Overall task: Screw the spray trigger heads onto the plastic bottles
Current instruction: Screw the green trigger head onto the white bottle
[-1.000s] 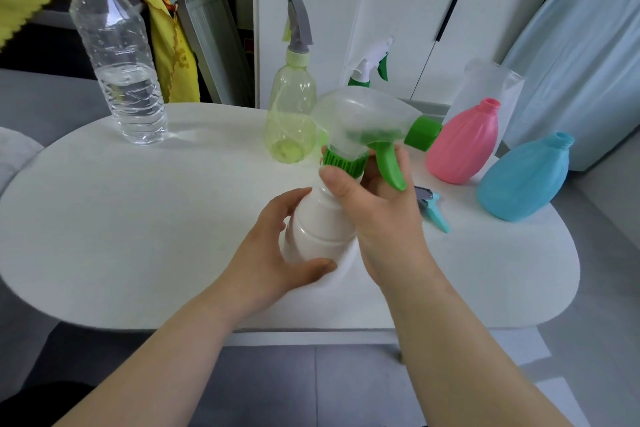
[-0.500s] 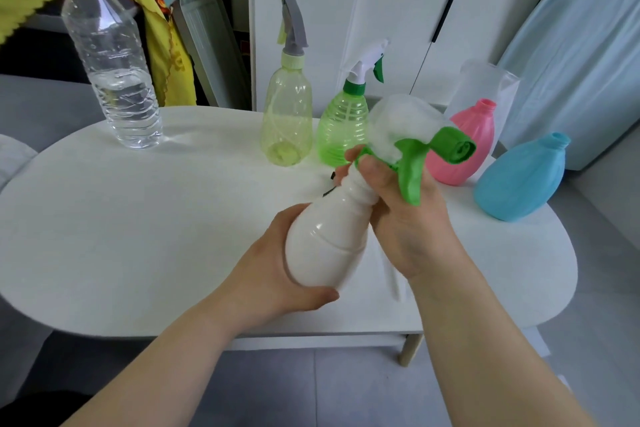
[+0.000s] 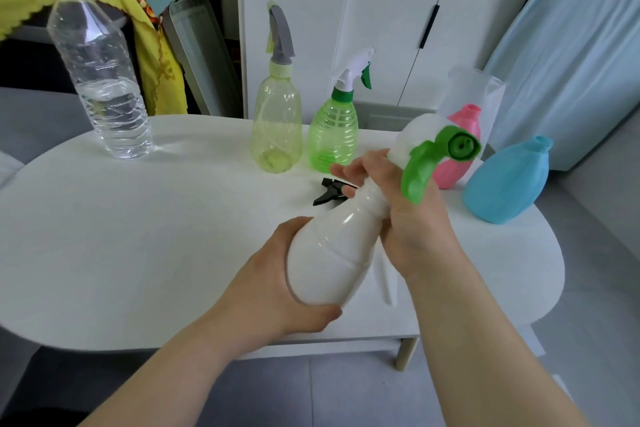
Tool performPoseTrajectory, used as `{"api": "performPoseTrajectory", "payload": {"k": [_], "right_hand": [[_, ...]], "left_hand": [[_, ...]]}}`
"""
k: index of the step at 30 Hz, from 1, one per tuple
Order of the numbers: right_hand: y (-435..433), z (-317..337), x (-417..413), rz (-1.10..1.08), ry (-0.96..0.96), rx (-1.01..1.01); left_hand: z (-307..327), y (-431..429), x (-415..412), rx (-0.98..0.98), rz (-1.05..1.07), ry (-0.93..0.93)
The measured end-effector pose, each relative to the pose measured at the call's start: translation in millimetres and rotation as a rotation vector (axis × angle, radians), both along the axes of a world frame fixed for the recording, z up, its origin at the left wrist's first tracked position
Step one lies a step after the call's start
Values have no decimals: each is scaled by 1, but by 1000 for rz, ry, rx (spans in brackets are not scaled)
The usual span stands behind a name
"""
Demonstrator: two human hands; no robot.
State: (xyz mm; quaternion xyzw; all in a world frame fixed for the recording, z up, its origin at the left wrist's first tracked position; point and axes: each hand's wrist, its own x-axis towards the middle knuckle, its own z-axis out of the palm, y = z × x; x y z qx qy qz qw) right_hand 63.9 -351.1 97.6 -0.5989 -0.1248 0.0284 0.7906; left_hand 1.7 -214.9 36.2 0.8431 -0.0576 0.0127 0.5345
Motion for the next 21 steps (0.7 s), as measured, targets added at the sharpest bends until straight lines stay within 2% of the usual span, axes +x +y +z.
{"api": "performPoseTrajectory", "payload": {"k": [3,10,15,17,21], "right_hand": [[-8,4,-2,307,-30,86],[2,4,-5,75,-11,93],[0,0,-6,19,108,-12],[-7,-1,-10,43,113,-87],[-25,0,-21,246,123,-191]], "left_hand": [[7,2,-3,-95,-128,60],[6,1,-5,-140,-57,20],[-2,2,-2,-209,-185,108],[-4,5,-2,-255,-260,146],[-4,8,-1,-353,-363,147]]}}
